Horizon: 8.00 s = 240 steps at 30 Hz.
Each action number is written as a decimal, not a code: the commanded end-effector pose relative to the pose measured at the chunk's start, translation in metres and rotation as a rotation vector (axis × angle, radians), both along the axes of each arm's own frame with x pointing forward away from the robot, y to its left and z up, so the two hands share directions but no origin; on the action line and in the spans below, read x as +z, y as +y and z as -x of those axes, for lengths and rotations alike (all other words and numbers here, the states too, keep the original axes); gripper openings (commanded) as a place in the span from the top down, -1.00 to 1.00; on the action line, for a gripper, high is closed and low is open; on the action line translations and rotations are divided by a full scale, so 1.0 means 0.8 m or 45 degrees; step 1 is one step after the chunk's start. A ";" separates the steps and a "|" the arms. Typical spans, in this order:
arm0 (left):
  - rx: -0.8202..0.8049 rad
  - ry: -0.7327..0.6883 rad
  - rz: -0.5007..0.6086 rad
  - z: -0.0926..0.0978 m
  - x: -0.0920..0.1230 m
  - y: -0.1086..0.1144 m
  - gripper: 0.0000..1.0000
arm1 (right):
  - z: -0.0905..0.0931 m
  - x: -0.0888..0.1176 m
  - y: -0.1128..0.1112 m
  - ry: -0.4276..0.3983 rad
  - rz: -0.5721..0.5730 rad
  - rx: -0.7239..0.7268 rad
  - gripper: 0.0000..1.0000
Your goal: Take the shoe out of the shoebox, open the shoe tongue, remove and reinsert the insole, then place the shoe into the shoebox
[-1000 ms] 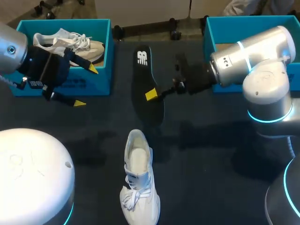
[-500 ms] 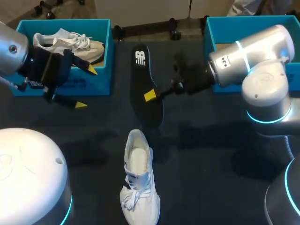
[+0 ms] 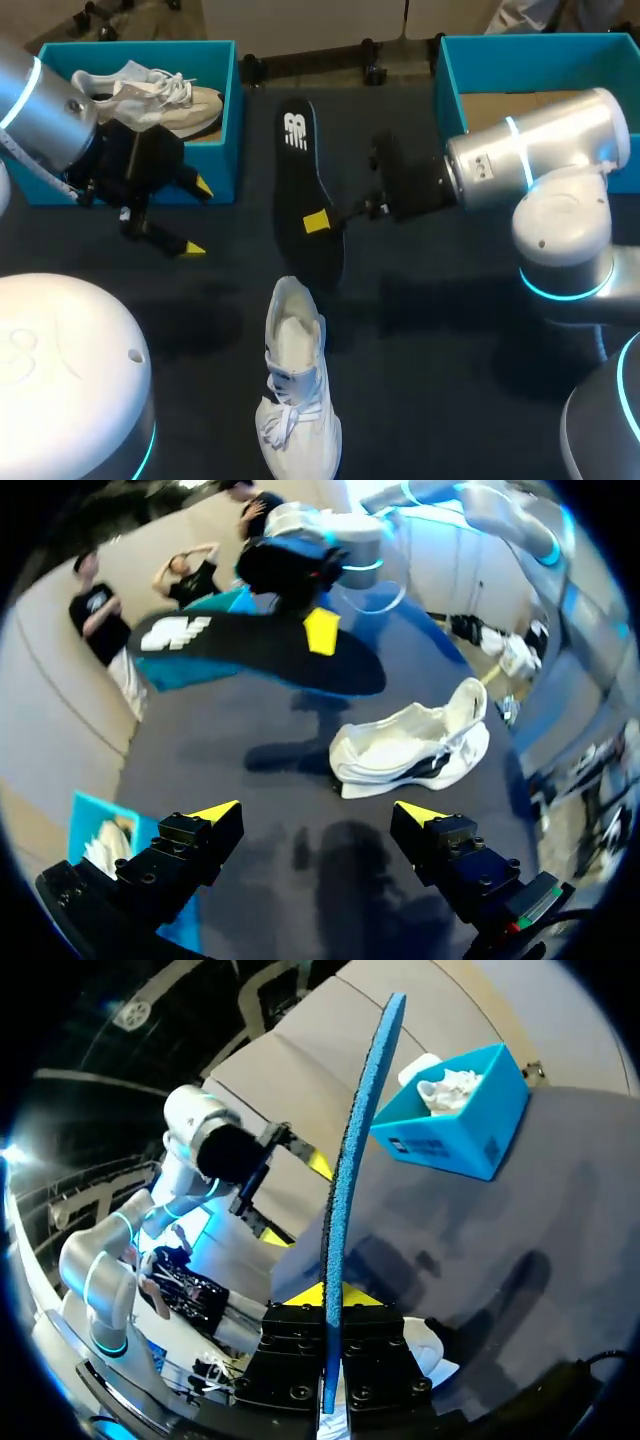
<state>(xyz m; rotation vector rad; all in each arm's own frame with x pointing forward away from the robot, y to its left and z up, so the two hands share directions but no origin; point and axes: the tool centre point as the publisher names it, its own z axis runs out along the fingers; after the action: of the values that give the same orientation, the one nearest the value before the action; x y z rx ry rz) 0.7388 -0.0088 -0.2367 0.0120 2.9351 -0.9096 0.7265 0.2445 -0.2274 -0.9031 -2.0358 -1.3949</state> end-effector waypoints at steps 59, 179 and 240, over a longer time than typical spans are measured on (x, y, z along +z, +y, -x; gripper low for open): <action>-0.187 0.223 -0.114 0.071 -0.115 -0.051 -1.00 | 0.052 -0.060 0.030 -0.103 -0.228 -0.042 1.00; -0.104 0.179 -0.207 0.090 -0.178 -0.068 -1.00 | 0.048 -0.102 0.034 -0.204 -0.320 -0.064 1.00; -0.081 0.184 -0.212 0.087 -0.180 -0.066 -1.00 | 0.102 -0.144 0.036 -0.174 -0.265 -0.011 0.56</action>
<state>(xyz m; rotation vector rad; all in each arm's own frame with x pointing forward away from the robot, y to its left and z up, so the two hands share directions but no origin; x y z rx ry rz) 0.6699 -0.0620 -0.3794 0.0499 3.1577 -0.6951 0.6456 0.2717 -0.3431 -0.7431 -1.9316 -1.6847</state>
